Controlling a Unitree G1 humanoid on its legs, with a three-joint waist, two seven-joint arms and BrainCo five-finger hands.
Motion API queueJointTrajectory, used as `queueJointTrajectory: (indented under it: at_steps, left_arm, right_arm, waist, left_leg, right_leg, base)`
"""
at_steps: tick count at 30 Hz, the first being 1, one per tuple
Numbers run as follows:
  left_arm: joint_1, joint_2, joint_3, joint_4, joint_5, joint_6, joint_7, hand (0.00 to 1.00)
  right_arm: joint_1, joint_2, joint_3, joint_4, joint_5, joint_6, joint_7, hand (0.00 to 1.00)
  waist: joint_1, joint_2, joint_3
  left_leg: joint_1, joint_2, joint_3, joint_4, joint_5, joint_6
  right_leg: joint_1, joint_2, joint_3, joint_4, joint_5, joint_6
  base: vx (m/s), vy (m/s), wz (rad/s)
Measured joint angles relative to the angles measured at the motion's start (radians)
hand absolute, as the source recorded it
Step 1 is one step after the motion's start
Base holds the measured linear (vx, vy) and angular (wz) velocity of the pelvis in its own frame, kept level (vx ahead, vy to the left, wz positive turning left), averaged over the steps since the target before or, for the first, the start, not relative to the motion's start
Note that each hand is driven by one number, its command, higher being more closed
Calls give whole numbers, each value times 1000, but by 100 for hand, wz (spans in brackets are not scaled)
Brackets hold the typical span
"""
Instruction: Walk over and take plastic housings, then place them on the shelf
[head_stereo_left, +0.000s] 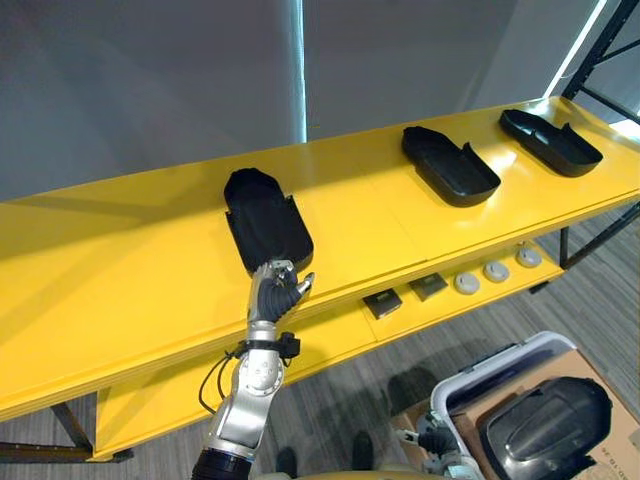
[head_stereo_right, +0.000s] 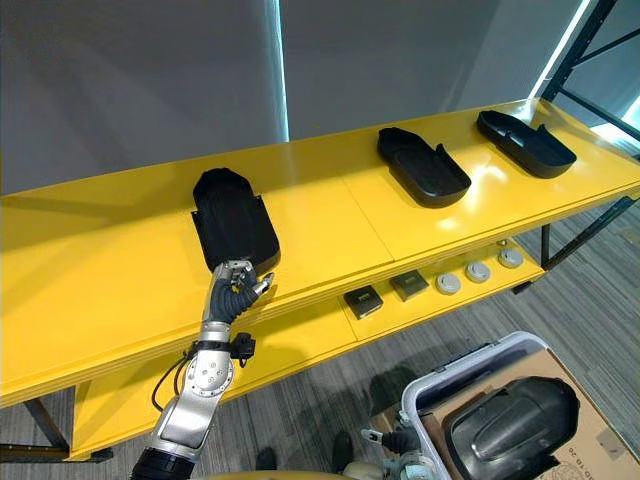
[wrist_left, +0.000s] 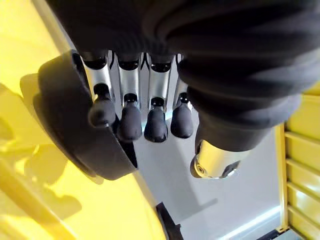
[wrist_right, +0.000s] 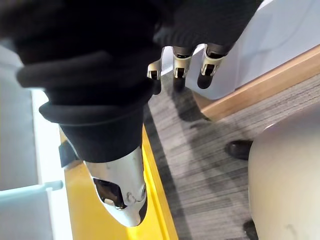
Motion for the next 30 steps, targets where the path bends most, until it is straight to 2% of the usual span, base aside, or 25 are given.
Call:
queueJointTrajectory:
  at_steps: [14,24,30]
  left_arm:
    - [-83,12,14,151,31,21,4,100]
    - [-146,11,59,227,31,69,24,100]
    - [-185,18,86,264,31,87,27,100]
  right_arm:
    - [-3,1,1,0,-2,0,0,0]
    - [-5,1,0,-6,-3,0,0,0]
    - [-5,0,0,-9,-6,0,1,0]
  waist:
    - [-6,0,0]
    - [-26,0,0]
    - [-27,0,0]
  left_leg:
    - [10,-1,19,5,1,8]
    - [12,0,34,0,-5,3]
    - [12,1,47,0,-6,3]
  right_leg:
    - [1,0,16,-3,8,-11]
    - [-2,2,28,-3,6,-7]
    - [-8,3,39,-3,6,-7]
  base:
    - [-9,4,-3]
    - [-26,6,-3]
    - [1,7,-6]
